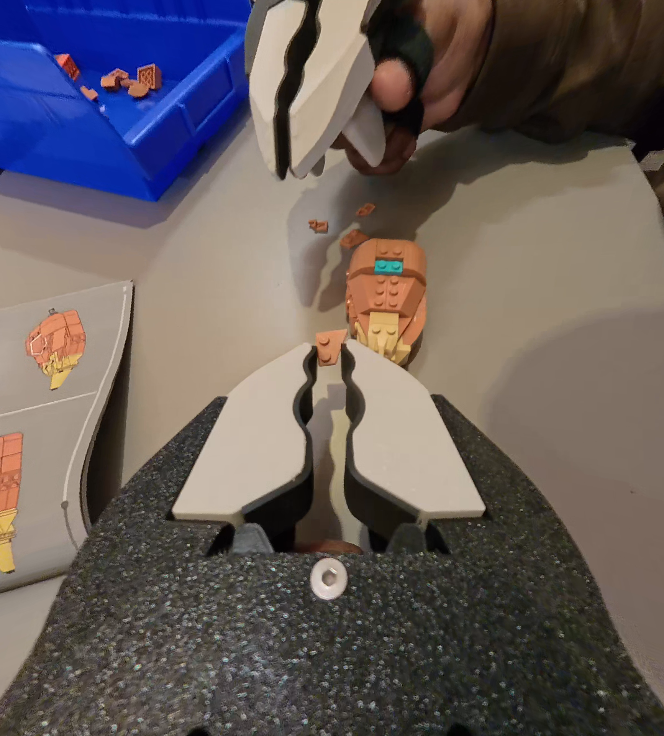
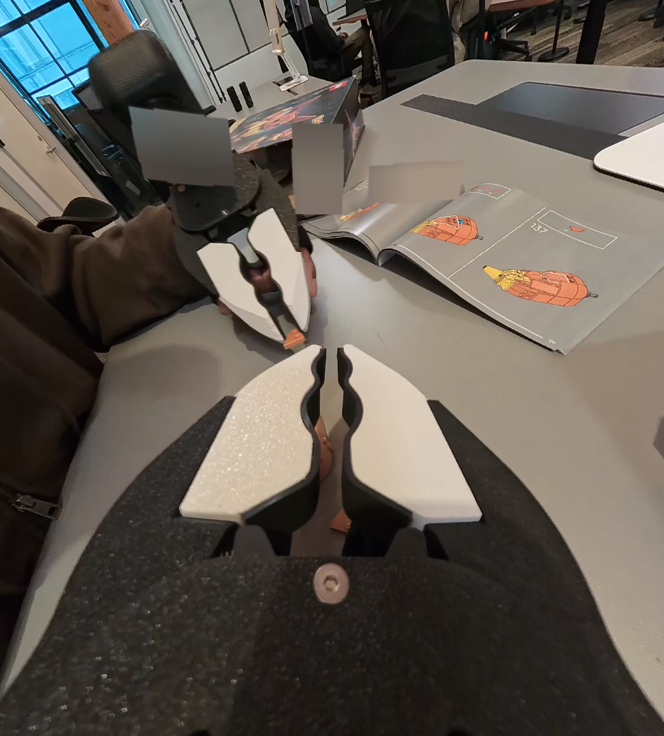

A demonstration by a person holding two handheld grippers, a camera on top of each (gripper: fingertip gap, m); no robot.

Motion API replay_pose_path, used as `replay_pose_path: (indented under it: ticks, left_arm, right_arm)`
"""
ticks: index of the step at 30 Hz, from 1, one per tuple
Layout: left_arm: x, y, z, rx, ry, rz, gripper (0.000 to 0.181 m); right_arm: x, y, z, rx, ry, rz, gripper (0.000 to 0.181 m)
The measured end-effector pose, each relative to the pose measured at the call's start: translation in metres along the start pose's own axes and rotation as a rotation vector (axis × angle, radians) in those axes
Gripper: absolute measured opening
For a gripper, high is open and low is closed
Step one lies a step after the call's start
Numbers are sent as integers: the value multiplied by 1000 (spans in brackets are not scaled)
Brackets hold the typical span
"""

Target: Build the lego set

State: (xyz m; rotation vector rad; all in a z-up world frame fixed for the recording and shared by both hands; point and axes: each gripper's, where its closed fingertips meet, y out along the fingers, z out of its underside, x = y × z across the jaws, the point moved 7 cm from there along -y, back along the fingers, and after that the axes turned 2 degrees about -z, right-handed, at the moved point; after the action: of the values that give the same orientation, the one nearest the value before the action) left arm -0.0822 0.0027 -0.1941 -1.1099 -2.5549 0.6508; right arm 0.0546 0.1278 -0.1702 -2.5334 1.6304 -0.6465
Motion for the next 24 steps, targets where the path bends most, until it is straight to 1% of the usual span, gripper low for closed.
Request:
replay_pose_path:
  ticks: [1,7,11,18,24]
  left_arm:
    - [-2,0,-2,-8,9,3,11]
    - [-9,3,-9,-76,3,45,11]
    - [-7,3,-9,-118,-47,75,11]
    - [-2,-1,-7,-159,-90,84,11]
    - [0,0,-6,-160,-98,83,11]
  right_arm:
    - [0,0,0,0,0,0,6]
    - [-1,0,0,-4,-6,10,5]
    - [-5,-2,1,-9,3,20,5]
    - [-8,-1,4,-2,8,33,5]
    - [-10,-2,3,-13,15,37,4]
